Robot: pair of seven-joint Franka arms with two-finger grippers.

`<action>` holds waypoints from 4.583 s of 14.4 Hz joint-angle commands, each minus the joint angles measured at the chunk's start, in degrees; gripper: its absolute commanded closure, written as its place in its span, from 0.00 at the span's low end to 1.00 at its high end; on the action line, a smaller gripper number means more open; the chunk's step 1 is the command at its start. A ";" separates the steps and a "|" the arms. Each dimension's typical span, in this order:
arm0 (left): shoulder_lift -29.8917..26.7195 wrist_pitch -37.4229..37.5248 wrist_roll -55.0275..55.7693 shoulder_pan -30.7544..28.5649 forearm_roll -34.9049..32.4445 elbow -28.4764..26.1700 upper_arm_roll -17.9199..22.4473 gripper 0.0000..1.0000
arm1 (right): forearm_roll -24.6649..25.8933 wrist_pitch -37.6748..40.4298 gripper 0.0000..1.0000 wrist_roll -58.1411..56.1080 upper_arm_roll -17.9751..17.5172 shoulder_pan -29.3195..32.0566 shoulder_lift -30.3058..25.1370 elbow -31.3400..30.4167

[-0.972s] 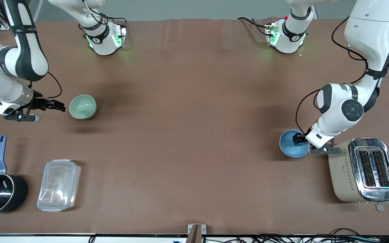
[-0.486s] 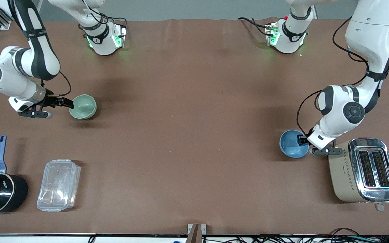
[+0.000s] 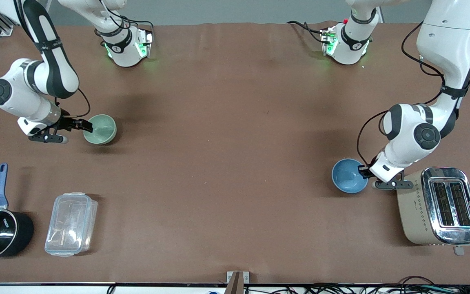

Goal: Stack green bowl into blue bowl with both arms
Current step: 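Slide the blue bowl toward the table middle with the left gripper, then release the blue bowl with the left gripper while the right gripper advances, then lower the green bowl into the blue bowl with the right gripper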

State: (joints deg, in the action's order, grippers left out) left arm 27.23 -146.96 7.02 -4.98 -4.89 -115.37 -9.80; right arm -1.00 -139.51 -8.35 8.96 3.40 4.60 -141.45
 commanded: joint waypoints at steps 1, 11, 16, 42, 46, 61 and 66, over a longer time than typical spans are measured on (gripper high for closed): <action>0.02 0.89 6.05 0.41 -1.00 0.67 -2.67 1.00 | 0.83 -1.81 0.06 -1.39 -0.44 1.25 0.49 -1.11; 0.80 3.53 36.10 15.59 -1.09 5.50 -7.08 1.00 | 0.65 -5.77 0.38 -3.86 -0.61 3.19 5.60 -1.37; 5.98 3.35 46.22 24.74 -1.00 11.29 -7.08 1.00 | 0.65 -5.68 0.96 -3.77 -0.61 3.02 5.60 -1.28; -8.13 36.82 27.38 15.64 -8.38 30.29 -6.37 0.00 | -7.26 33.78 0.99 15.10 -0.88 -13.75 1.99 33.60; -15.35 43.68 13.14 7.90 -2.69 30.38 -6.46 0.00 | -10.86 28.62 0.99 25.98 -0.88 -23.77 4.01 35.45; -35.40 56.79 -5.35 9.99 3.49 17.98 6.37 0.00 | -18.60 7.77 0.99 41.04 -0.79 -47.69 20.44 35.45; -34.53 56.61 -5.26 9.64 3.49 18.51 6.19 0.00 | -18.07 7.76 0.98 40.70 -0.52 -46.73 20.80 35.28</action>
State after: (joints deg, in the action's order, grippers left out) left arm -6.84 -89.90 2.20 4.43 -2.36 -96.28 -4.18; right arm -18.29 -132.05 32.40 7.93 -44.05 25.52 -106.88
